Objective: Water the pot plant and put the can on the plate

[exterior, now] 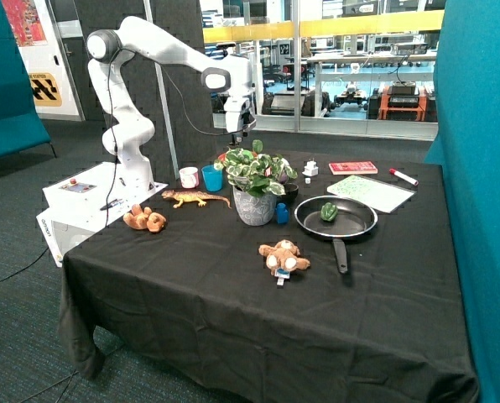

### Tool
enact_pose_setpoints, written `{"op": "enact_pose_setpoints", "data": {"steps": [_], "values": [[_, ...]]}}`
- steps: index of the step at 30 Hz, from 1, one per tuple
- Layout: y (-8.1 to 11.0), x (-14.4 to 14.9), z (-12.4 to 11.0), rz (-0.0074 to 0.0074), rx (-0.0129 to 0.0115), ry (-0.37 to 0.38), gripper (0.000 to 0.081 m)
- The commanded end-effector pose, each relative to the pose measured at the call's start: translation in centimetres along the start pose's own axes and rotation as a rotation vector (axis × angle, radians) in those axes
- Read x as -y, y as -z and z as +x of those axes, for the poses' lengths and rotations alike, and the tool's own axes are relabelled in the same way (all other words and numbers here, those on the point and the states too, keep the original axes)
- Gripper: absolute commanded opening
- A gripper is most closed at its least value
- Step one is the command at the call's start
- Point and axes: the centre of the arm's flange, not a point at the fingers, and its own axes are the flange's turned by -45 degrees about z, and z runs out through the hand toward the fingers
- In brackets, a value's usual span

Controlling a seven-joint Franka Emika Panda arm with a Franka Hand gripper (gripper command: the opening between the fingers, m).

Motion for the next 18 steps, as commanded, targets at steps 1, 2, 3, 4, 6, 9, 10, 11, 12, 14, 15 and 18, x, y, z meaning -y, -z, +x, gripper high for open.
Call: {"op": "enact_pose_setpoints", "data": {"steps": [1, 2, 3, 4, 6, 9, 10, 11, 12, 14, 15, 18], "values": [[-0.6, 2.2, 0.7, -0.0011, 0.0077, 0.025, 0.0482], [-0.6, 2.2, 0.7, -0.0011, 0.0077, 0.025, 0.0482], [-0.6, 2.1, 0.7, -0.0011, 0.0077, 0.024, 0.0482], [-0.6, 2.0, 0.7, -0.0011, 0.0077, 0.022, 0.0482], [-0.7, 1.7, 0.6, -0.0011, 0.0077, 0.021, 0.0482], [-0.6, 1.2, 0.5, -0.0012, 0.0077, 0.015, 0.0483], [-0.6, 1.0, 0.4, -0.0012, 0.0077, 0.014, 0.0483], [-0.6, 0.9, 0.3, -0.0012, 0.0077, 0.012, 0.0483], [-0.6, 0.8, 0.2, -0.0012, 0.0077, 0.015, 0.0484], [-0.5, 0.4, 0.0, -0.0012, 0.0077, 0.010, 0.0486], [-0.5, 0.2, -0.1, -0.0012, 0.0077, 0.010, 0.0487], [-0.5, -0.1, -0.5, -0.0012, 0.0077, 0.010, 0.0489]]}}
